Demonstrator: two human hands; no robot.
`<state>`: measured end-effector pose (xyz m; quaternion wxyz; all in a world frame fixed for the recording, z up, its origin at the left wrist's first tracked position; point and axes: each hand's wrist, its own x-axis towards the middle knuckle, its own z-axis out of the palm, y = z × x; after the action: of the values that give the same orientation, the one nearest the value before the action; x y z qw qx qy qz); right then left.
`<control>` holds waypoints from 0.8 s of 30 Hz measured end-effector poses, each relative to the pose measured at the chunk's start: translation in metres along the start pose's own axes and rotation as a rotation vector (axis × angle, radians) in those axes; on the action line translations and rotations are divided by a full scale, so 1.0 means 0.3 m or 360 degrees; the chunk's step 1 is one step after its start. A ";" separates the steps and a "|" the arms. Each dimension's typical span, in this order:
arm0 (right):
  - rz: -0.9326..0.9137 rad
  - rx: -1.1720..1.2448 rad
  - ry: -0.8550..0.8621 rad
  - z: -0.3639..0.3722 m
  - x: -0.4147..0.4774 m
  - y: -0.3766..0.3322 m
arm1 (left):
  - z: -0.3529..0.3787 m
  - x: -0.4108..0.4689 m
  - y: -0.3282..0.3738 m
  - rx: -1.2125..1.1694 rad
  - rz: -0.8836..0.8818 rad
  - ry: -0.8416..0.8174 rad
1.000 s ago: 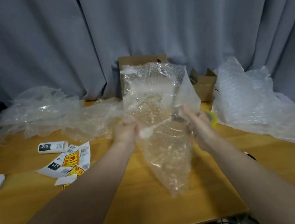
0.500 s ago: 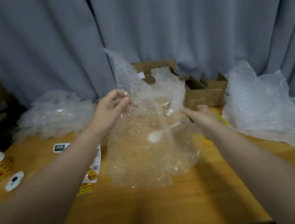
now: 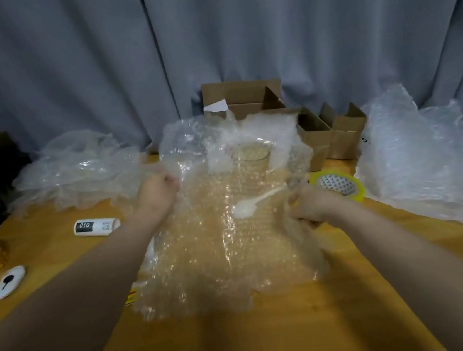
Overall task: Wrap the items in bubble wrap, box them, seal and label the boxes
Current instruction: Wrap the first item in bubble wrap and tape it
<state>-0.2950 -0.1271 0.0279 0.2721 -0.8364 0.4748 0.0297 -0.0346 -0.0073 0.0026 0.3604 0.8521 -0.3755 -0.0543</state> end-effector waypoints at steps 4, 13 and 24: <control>-0.0160 0.0326 0.0750 -0.037 0.059 -0.011 | 0.073 -0.025 0.003 0.0318 -0.0223 -0.0035; -0.0155 0.1285 0.0616 -0.076 0.256 -0.037 | 0.198 -0.059 0.184 0.0423 0.0807 -0.0544; -0.0820 0.0856 0.0291 0.023 0.200 -0.108 | 0.227 -0.028 0.176 -0.0921 -0.0102 -0.0394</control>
<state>-0.2346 -0.1575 0.0173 0.4368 -0.8264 0.2621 -0.2399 -0.0971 -0.0648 -0.0142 0.5376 0.7125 -0.3585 -0.2737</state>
